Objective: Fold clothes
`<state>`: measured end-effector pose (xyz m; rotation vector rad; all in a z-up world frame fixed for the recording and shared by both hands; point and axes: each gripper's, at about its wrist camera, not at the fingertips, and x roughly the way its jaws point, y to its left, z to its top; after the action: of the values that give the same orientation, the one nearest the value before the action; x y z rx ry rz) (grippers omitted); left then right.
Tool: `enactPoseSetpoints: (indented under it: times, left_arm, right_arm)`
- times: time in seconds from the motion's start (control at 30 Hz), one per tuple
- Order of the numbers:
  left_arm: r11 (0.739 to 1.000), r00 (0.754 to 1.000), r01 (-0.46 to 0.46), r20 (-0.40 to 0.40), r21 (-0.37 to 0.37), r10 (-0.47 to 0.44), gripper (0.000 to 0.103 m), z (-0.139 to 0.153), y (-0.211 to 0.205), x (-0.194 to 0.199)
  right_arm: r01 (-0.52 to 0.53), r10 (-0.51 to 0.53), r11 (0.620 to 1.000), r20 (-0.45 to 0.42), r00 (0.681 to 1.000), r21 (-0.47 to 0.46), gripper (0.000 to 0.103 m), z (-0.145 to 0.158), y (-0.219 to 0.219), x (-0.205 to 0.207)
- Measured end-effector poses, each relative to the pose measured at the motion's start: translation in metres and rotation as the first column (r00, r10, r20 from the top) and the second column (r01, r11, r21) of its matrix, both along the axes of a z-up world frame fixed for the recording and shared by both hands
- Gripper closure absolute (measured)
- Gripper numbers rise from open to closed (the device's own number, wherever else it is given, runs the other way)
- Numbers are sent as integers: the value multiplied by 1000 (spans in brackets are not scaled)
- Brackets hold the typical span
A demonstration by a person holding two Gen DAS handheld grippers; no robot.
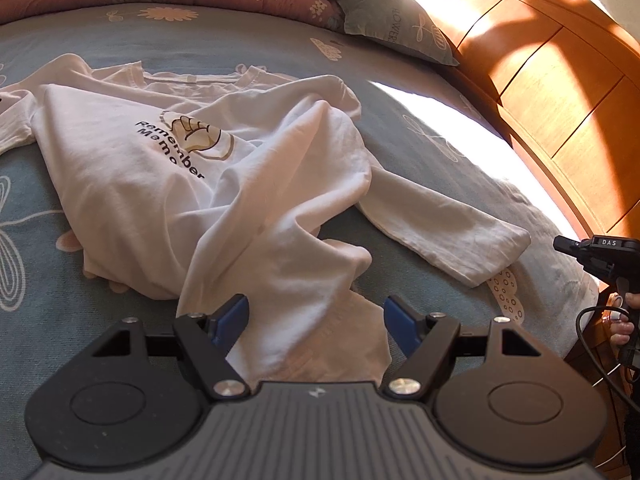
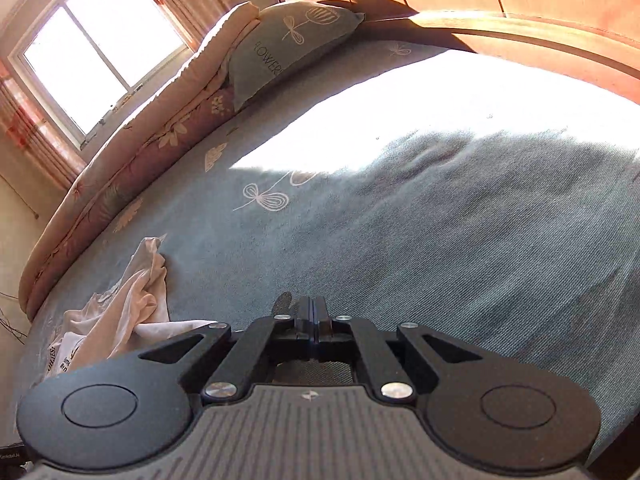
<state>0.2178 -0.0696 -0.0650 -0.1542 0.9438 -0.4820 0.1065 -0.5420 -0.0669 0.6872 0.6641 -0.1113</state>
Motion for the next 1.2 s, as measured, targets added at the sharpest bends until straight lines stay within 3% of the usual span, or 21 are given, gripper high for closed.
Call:
enactPoseSetpoints:
  times: [0.1, 0.13, 0.17, 0.23, 0.27, 0.37, 0.53, 0.6, 0.63, 0.67, 0.73, 1.0, 1.2]
  left_arm:
    - [1000, 1000, 11, -1, 2, -11, 28, 0, -4, 0]
    - [1000, 1000, 14, -2, 4, -14, 28, 0, -6, 0]
    - [1000, 1000, 17, -4, 7, -17, 28, 0, -7, 0]
    - [1000, 1000, 22, -5, 11, -22, 27, -1, -8, -1]
    - [1000, 1000, 24, -6, 12, -24, 27, -1, -8, -1]
    - [1000, 1000, 22, -11, 12, -22, 27, -2, -7, -2]
    - [1000, 1000, 19, -19, 18, -19, 26, -5, -8, -4]
    - [1000, 1000, 17, -21, 18, -17, 26, -6, -8, -5]
    - [1000, 1000, 18, -22, 19, -18, 26, -7, -8, -5]
    - [1000, 1000, 20, -22, 21, -20, 26, -7, -8, -6]
    - [999, 999, 25, -22, 25, -24, 25, -6, -9, -6]
    - [998, 998, 61, -8, 15, -60, 25, 3, -18, -9]
    - [995, 995, 103, 12, 12, -103, 25, 10, -31, -13]
  right_arm:
    - [-78, 69, 983, 58, 996, 167, 92, -13, 6, -7]
    - [-108, 97, 976, 67, 993, 188, 82, -17, 15, -7]
    - [-137, 125, 969, 73, 990, 207, 63, -22, 25, -6]
    - [-173, 160, 960, 78, 984, 221, 43, -32, 41, -1]
    - [-183, 170, 954, 74, 983, 238, 43, -40, 51, 4]
    - [-180, 174, 945, 45, 984, 272, 42, -62, 70, 23]
    - [-162, 146, 968, 94, 985, 190, 43, -64, 89, 47]
    - [-146, 132, 976, 96, 987, 162, 52, -66, 94, 52]
    - [-138, 126, 979, 81, 989, 150, 74, -67, 94, 53]
    - [-130, 122, 982, 62, 991, 139, 87, -69, 95, 53]
    - [-121, 111, 981, 71, 991, 155, 90, -69, 92, 48]
    - [-27, 28, 1000, 91, 995, -11, 91, -17, 51, 24]
    - [66, -57, 991, 79, 995, -117, 90, 14, 4, 18]
